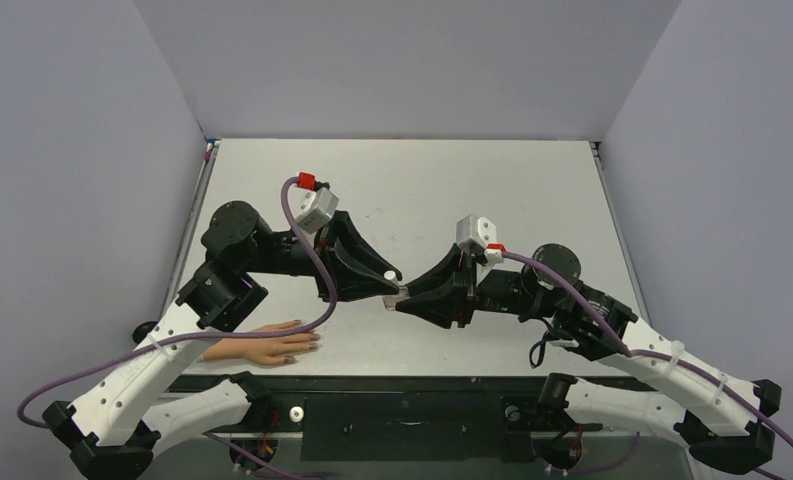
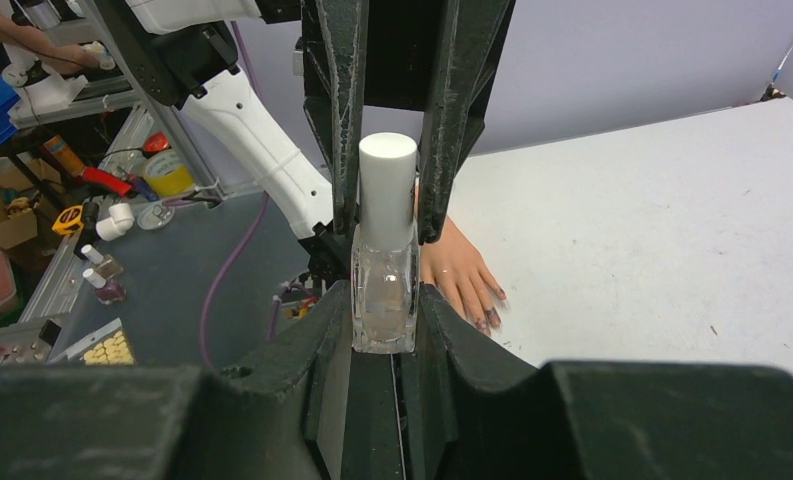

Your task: Paint the nails

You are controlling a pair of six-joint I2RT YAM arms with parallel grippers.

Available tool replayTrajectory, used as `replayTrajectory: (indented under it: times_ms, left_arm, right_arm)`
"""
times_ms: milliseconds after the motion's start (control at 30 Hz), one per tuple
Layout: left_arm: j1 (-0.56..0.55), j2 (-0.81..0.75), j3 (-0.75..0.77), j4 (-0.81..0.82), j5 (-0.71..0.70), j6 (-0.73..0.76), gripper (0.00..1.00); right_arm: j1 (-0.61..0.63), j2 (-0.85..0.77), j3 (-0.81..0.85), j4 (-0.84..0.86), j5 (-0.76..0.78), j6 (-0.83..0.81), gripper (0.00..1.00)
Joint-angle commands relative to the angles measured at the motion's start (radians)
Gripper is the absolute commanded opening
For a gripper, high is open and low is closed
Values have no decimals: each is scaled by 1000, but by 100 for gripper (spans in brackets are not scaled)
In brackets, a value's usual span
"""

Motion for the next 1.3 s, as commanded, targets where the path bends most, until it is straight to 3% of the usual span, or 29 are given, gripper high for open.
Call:
replayTrajectory:
  times_ms: [0, 267, 400, 567, 967, 1133, 1267]
  left_arm:
    - [0, -1, -1, 48, 15, -6, 23]
    - [-2, -8, -7, 30, 4, -3, 0]
    - [-4, -23, -3, -33, -72, 30, 0]
    - [-11, -38, -13, -90, -279, 67, 0]
    - [-23, -17, -33, -106, -484, 48, 0]
    - [-24, -21, -37, -107, -489, 44, 8]
    - [-23, -26, -29, -106, -455, 43, 30]
  right_arm:
    - [-7, -1, 16, 86, -6, -6, 0]
    - [-6, -12, 6, 109, 56, 0, 0]
    - [-7, -24, 4, 103, 177, -2, 0]
    - [-17, -21, 14, 83, 326, 26, 0]
    - [-36, 18, 30, 50, 416, 74, 0]
    - [-37, 20, 26, 47, 416, 80, 0]
    - [-37, 19, 20, 41, 398, 85, 0]
